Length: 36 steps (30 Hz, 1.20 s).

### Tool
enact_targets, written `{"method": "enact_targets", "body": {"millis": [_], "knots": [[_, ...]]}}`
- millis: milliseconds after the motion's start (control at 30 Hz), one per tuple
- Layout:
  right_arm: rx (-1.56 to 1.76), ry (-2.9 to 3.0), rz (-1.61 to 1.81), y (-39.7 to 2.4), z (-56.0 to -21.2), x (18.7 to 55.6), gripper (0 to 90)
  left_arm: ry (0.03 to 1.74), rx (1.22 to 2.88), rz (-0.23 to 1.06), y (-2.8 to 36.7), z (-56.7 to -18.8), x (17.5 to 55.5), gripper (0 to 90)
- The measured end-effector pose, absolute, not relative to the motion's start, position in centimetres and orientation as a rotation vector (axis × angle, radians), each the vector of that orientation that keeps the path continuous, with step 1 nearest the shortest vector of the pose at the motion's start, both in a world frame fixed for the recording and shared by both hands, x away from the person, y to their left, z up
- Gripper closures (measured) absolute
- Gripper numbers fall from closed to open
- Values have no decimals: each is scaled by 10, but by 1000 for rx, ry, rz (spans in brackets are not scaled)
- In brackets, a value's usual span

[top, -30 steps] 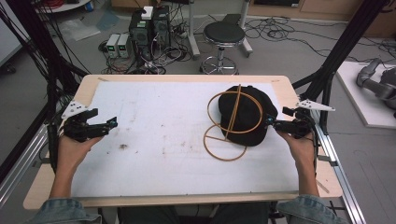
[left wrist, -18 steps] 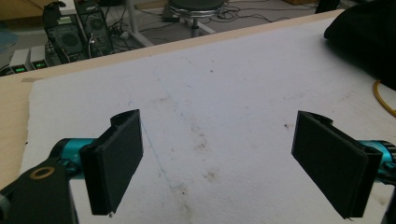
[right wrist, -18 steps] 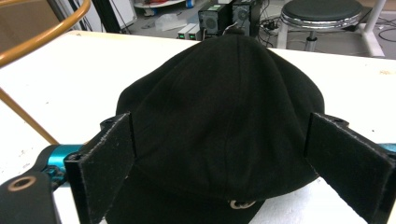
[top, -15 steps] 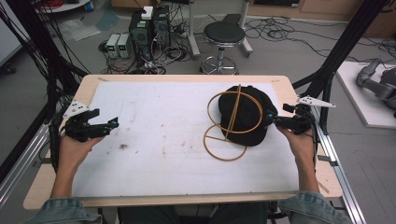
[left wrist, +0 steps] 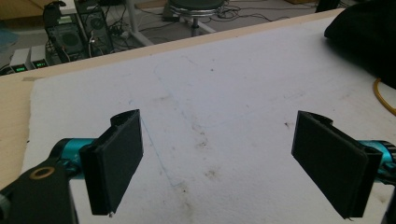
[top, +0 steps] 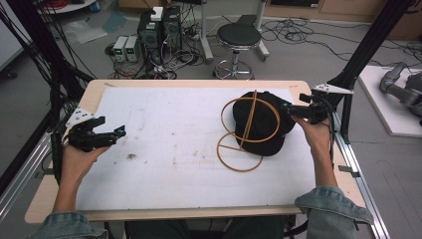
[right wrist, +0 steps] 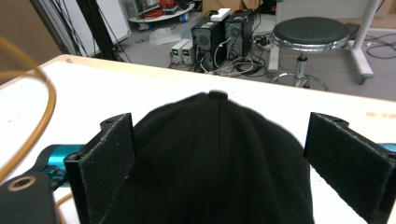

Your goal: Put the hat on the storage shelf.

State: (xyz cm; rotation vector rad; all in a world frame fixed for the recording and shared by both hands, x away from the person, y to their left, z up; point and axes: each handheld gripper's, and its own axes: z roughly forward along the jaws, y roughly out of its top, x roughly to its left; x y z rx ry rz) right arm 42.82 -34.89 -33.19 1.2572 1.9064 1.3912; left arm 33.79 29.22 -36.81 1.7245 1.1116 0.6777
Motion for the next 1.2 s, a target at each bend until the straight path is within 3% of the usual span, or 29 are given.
{"method": "enact_targets", "body": {"millis": [367,1200], "knots": [[1261,1877,1418,-334,-324,466,89,1103,1724,675,291,-367,337,169],[1384,1876,1368,-315,-370,513,91,1108,1723,663,292,-369,337,170]]}}
